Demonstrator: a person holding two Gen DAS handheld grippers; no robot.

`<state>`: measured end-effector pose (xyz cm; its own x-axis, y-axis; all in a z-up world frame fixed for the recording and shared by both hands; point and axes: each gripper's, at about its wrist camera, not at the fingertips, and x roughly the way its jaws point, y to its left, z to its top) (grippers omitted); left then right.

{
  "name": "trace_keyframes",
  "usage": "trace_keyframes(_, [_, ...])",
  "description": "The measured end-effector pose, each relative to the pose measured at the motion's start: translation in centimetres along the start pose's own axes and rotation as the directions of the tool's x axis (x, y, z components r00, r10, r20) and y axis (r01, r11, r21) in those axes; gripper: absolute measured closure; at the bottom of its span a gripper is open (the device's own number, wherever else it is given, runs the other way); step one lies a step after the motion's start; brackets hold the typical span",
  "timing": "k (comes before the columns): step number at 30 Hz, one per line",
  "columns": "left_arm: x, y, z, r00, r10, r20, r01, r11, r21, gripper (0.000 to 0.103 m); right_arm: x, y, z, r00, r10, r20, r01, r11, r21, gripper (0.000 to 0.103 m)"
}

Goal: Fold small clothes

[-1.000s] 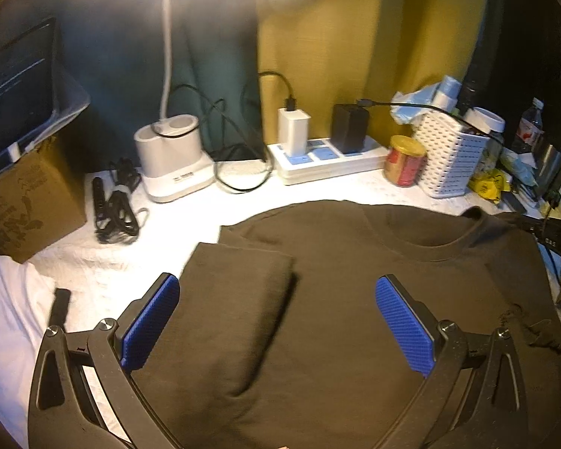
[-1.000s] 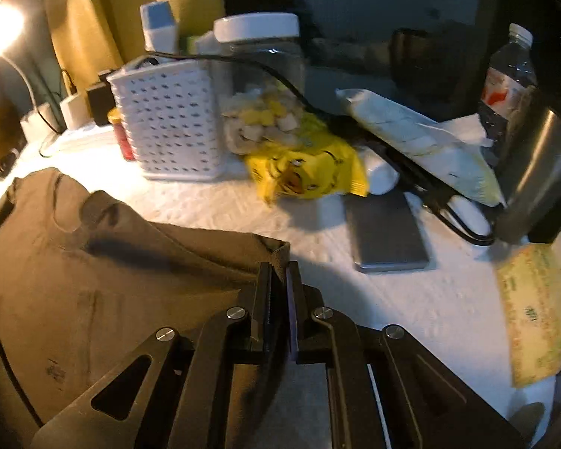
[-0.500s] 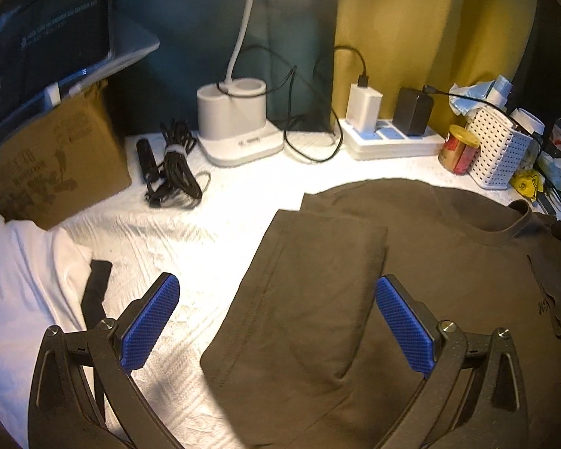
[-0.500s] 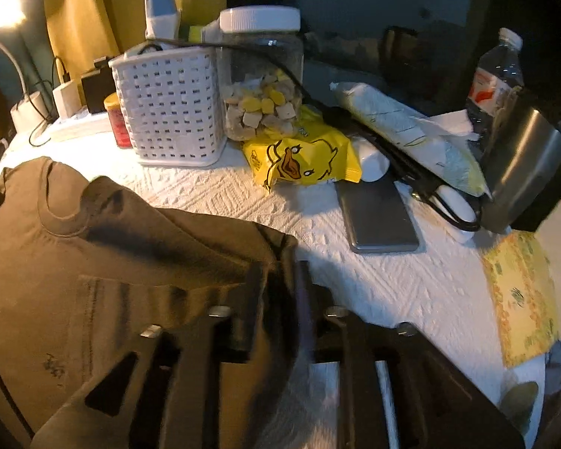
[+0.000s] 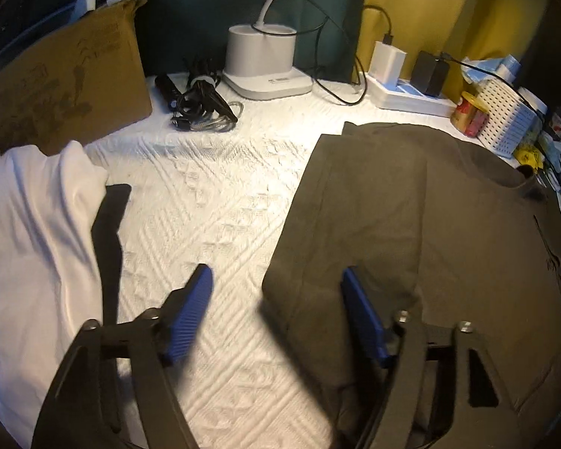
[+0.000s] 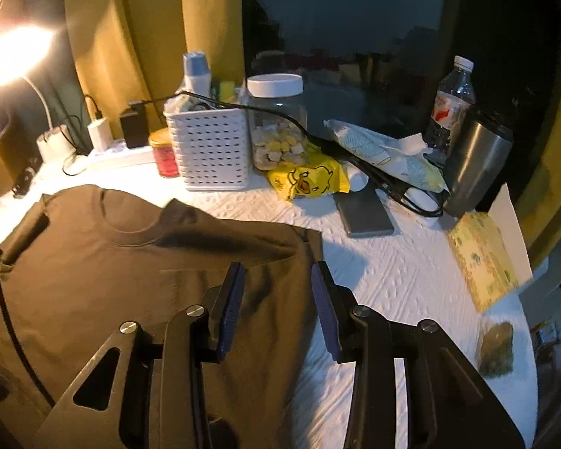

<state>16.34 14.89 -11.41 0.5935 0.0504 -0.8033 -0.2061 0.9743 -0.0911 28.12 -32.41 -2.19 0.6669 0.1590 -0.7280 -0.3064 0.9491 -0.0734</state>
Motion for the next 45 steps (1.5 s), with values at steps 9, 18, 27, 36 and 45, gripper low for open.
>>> trace_keyframes(9, [-2.0, -1.6, -0.8, 0.988, -0.143, 0.053, 0.14, 0.989, 0.054, 0.093, -2.4, 1.7, -2.0, 0.999, 0.031, 0.008, -0.031, 0.999, 0.041, 0.063])
trace_keyframes(18, [-5.0, -5.8, -0.2, 0.96, -0.249, 0.128, 0.229, 0.962, 0.152, 0.095, -3.8, 0.7, -4.1, 0.999, 0.051, 0.017, -0.052, 0.995, 0.08, 0.063])
trace_keyframes(27, [-4.3, -11.7, -1.6, 0.948, -0.314, 0.045, 0.29, 0.916, 0.276, 0.099, -4.2, -1.1, -6.1, 0.997, 0.081, 0.022, -0.083, 0.989, 0.126, 0.063])
trace_keyframes(36, [-2.9, -14.5, -2.4, 0.957, -0.288, -0.048, 0.288, 0.906, 0.311, 0.091, -3.2, -2.3, -7.7, 0.994, 0.112, -0.003, -0.11, 0.982, 0.15, 0.063])
trace_keyframes(45, [-4.0, -8.4, 0.8, 0.968, -0.241, 0.071, 0.233, 0.967, 0.103, 0.033, -2.4, -3.3, -7.7, 0.992, 0.123, 0.003, -0.121, 0.978, 0.171, 0.063])
